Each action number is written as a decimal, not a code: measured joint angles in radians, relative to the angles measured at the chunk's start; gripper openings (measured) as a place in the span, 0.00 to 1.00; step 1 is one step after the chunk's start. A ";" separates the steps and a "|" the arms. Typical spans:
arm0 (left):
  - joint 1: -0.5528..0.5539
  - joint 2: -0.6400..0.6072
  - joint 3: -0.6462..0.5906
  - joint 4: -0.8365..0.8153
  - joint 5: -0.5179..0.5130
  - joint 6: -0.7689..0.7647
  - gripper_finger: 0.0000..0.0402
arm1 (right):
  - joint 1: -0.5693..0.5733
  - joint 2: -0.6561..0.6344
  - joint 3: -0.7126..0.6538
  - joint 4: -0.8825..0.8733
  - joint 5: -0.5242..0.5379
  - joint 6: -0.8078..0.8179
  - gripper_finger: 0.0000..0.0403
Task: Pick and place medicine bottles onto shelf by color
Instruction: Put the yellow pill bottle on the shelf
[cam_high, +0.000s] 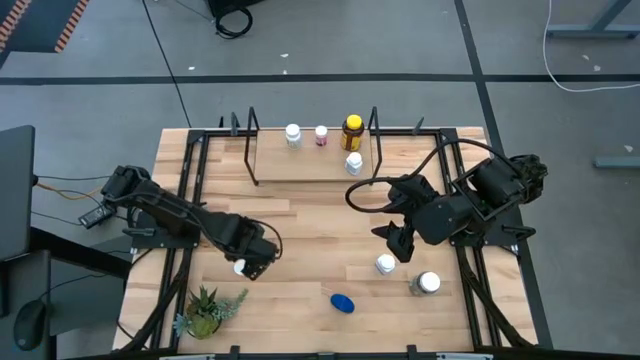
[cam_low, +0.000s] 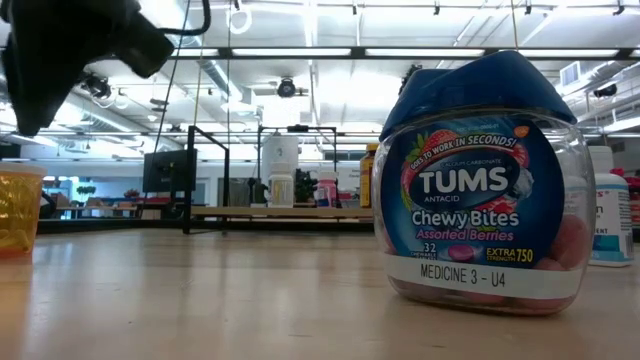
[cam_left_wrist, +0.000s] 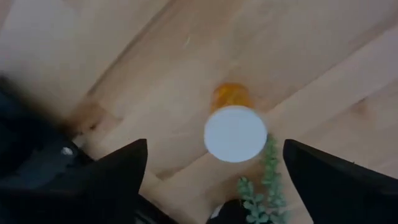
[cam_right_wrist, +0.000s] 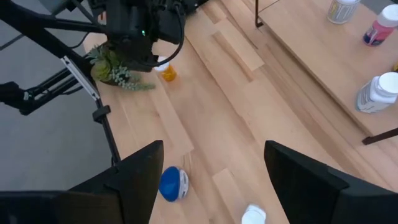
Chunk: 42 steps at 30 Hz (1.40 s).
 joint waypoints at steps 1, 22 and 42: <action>-0.007 0.000 -0.011 0.025 0.007 -0.015 0.97 | 0.000 0.000 0.000 0.000 -0.001 0.000 0.70; -0.085 0.012 -0.141 0.233 -0.001 -0.317 0.96 | -0.004 0.000 0.000 0.000 -0.003 -0.005 0.70; -0.077 0.012 -0.213 0.333 -0.003 -0.341 0.73 | -0.002 0.000 0.000 -0.001 0.001 0.002 0.70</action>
